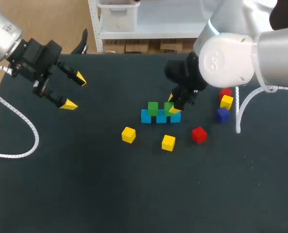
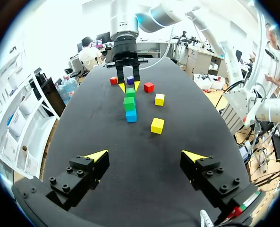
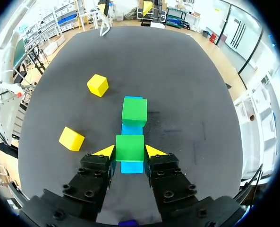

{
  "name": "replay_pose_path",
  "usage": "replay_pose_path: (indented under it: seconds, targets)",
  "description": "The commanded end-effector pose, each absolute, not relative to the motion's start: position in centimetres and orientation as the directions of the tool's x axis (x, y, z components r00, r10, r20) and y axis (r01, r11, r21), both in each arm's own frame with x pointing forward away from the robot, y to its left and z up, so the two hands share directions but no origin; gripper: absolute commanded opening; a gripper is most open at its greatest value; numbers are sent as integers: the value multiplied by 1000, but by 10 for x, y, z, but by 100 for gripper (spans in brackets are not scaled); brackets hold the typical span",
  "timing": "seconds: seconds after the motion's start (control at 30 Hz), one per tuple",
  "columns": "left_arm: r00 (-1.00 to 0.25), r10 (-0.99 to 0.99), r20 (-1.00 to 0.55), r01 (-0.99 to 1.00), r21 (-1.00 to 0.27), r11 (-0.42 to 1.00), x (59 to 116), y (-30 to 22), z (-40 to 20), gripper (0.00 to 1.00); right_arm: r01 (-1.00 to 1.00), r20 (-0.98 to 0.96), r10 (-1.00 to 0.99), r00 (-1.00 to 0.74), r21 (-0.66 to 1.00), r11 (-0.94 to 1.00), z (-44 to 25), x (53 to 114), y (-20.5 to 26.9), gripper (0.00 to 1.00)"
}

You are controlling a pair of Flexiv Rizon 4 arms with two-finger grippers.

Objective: Place the blue cubes, place green cubes on the blue cubes, place the yellow cubes on the green cubes, then place the red cubes on the yellow cubes, and place purple cube on the red cubes.

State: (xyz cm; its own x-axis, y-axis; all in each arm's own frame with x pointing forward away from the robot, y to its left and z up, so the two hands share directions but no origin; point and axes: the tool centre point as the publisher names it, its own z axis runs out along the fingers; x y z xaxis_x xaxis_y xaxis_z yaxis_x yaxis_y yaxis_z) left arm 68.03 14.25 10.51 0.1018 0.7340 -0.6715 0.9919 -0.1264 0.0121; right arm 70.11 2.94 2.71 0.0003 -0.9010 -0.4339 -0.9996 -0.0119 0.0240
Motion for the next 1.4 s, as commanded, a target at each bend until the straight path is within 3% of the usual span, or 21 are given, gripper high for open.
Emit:
replay_pose_path:
  seconds: [0.03,0.17,0.27,0.57,0.67,1.23,1.27,1.3,1.33,1.4]
  targets:
    - [105,732,-673,992,14,-129,681,144,104,100,-1000,-435,-900,0,26,-13,27,703,29,0]
    - [105,732,-673,992,14,-129,681,144,104,100,-1000,-436,-900,0,28,-14,27,704,29,18]
    - [105,732,-673,992,14,-129,681,144,104,100,-999,-436,-900,1,29,-15,27,704,30,22]
    - [105,732,-673,992,14,-129,681,144,104,100,-999,-436,-900,-4,33,-12,26,705,30,25]
    - [105,732,-673,992,14,-129,681,144,104,100,-999,-437,-900,-5,35,-11,26,705,29,33]
    - [105,732,-673,992,14,-129,681,144,104,100,-999,-441,-898,-11,41,-8,24,705,29,50]
    - [105,732,-673,992,14,-129,681,144,104,100,-999,-441,-897,-11,41,-8,24,705,29,58]
    - [105,732,-673,992,14,-129,681,144,104,100,-999,-442,-897,-11,41,-7,25,706,29,91]
    - [105,732,-673,992,14,-129,681,144,104,100,-999,-443,-896,-12,40,-7,25,706,28,100]
    - [105,732,-673,992,14,-129,681,144,104,100,-999,-450,-893,-13,32,-1,28,706,26,100]
